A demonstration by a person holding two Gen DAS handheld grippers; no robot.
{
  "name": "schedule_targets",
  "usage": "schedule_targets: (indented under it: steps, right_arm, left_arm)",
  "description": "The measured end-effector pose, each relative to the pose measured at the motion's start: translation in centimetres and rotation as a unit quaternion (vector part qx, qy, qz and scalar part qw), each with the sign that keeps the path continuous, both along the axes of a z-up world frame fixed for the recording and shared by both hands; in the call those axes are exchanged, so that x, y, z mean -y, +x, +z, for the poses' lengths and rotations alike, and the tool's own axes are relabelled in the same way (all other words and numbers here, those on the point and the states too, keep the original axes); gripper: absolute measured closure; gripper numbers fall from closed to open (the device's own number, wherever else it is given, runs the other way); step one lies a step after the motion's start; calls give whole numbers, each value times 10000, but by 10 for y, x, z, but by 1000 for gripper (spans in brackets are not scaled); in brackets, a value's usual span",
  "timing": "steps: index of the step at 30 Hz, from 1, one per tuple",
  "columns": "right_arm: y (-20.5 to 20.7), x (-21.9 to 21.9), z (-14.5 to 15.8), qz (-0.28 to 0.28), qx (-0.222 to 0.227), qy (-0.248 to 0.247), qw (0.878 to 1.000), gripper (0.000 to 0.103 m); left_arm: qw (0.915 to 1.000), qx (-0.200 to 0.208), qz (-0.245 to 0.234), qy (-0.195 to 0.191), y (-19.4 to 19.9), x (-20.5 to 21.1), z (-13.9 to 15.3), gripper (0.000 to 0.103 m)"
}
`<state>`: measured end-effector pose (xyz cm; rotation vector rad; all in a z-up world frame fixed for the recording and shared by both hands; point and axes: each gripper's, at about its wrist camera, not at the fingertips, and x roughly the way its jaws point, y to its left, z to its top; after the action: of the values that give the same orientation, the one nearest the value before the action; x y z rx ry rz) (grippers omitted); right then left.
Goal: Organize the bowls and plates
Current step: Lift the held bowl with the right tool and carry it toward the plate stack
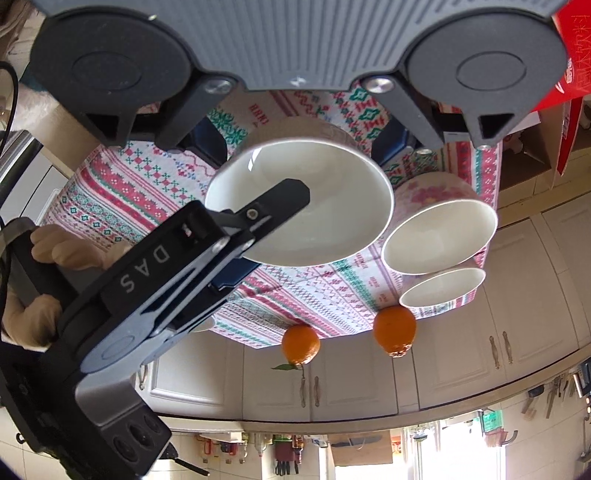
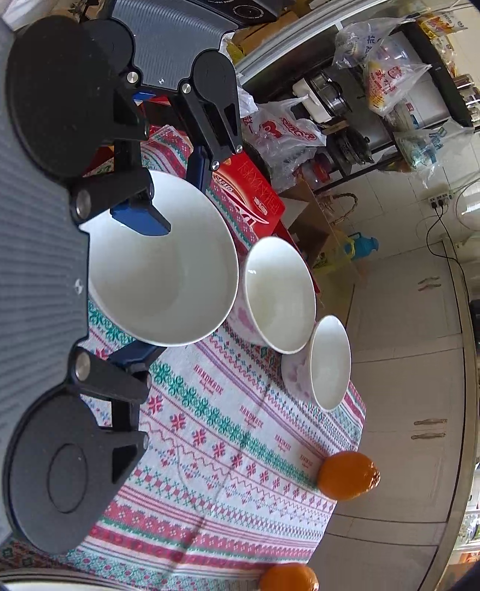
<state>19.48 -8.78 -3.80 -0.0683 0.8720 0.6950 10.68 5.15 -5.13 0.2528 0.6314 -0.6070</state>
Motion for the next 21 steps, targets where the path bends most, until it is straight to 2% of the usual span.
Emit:
schedule_targets:
  steps: [11, 21]
  right_arm:
    - [-1, 52, -1, -663, 94, -9, 9978, 36]
    - [8, 67, -7, -853, 78, -64, 9963, 36]
  left_arm:
    - [9985, -8, -546, -30, 23, 44, -3, 18]
    - [9978, -113, -645, -26, 39, 61, -8, 18]
